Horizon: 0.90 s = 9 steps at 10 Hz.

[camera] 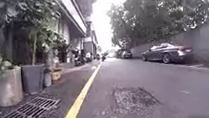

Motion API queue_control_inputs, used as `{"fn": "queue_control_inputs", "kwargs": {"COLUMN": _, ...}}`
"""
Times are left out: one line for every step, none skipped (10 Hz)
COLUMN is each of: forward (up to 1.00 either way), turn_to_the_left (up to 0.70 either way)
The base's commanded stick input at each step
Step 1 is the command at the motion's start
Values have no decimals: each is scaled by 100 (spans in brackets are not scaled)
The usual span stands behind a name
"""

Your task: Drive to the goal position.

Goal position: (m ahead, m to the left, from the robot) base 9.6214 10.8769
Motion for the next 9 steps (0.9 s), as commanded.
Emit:
{"fn": "queue_control_inputs", "kwargs": {"forward": 45, "turn_to_the_left": 0}}
{"fn": "queue_control_inputs", "kwargs": {"forward": 45, "turn_to_the_left": 0}}
{"fn": "queue_control_inputs", "kwargs": {"forward": 45, "turn_to_the_left": 0}}
{"fn": "queue_control_inputs", "kwargs": {"forward": 45, "turn_to_the_left": 0}}
{"fn": "queue_control_inputs", "kwargs": {"forward": 45, "turn_to_the_left": 0}}
{"fn": "queue_control_inputs", "kwargs": {"forward": 45, "turn_to_the_left": 0}}
{"fn": "queue_control_inputs", "kwargs": {"forward": 45, "turn_to_the_left": 0}}
{"fn": "queue_control_inputs", "kwargs": {"forward": 45, "turn_to_the_left": 0}}
{"fn": "queue_control_inputs", "kwargs": {"forward": 45, "turn_to_the_left": 0}}
